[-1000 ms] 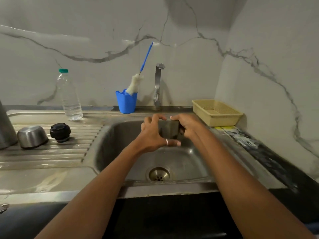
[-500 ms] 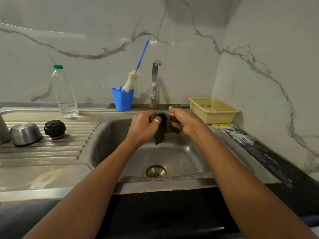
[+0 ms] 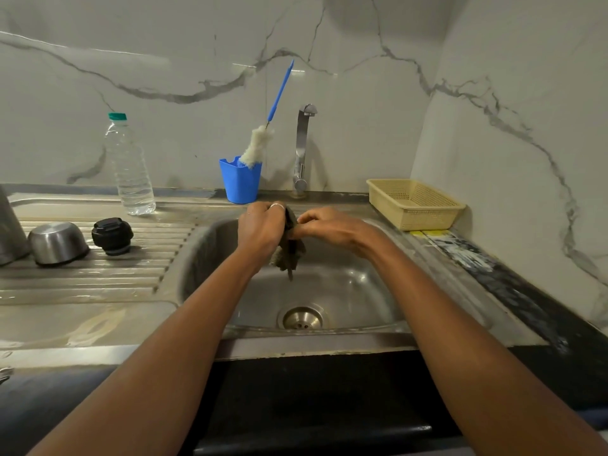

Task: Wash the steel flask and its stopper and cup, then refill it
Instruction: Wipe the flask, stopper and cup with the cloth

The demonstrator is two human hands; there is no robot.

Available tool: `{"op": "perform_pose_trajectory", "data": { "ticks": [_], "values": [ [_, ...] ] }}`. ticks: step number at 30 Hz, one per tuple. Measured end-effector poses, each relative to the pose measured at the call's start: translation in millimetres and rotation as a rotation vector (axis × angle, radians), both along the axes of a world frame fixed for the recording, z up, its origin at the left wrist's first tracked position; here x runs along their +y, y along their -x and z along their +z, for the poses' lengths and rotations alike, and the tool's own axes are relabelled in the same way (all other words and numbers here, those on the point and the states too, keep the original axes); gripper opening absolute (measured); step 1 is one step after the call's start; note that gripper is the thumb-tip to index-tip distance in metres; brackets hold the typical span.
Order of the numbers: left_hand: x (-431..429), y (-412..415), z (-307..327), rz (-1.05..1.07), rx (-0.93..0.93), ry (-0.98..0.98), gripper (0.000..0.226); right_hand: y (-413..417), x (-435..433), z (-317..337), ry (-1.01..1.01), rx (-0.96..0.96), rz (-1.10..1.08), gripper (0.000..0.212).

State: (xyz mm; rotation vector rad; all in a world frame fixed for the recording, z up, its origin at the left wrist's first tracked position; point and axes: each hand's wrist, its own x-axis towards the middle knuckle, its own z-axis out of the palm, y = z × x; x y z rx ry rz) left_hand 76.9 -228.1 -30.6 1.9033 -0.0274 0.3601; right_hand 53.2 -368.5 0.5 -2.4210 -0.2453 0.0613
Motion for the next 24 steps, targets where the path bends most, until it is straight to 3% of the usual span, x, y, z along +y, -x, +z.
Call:
{"op": "perform_pose_trajectory", "data": {
  "ticks": [6,15,24],
  "values": [
    [4,-5,-1,0.027,-0.011,-0.087,0.02,-6,-2,-3,0.124,-0.197,-0.133,0.019],
    [5,-6,0,-0.003,-0.015,-0.132,0.018,-16,-21,-1,-0.165,-0.406,-0.312,0.022],
    [3,-4,5,-0.075,-0.116,-0.086,0.008,-21,-46,6,-0.195,-0.458,-0.343,0.01]
  ]
}}
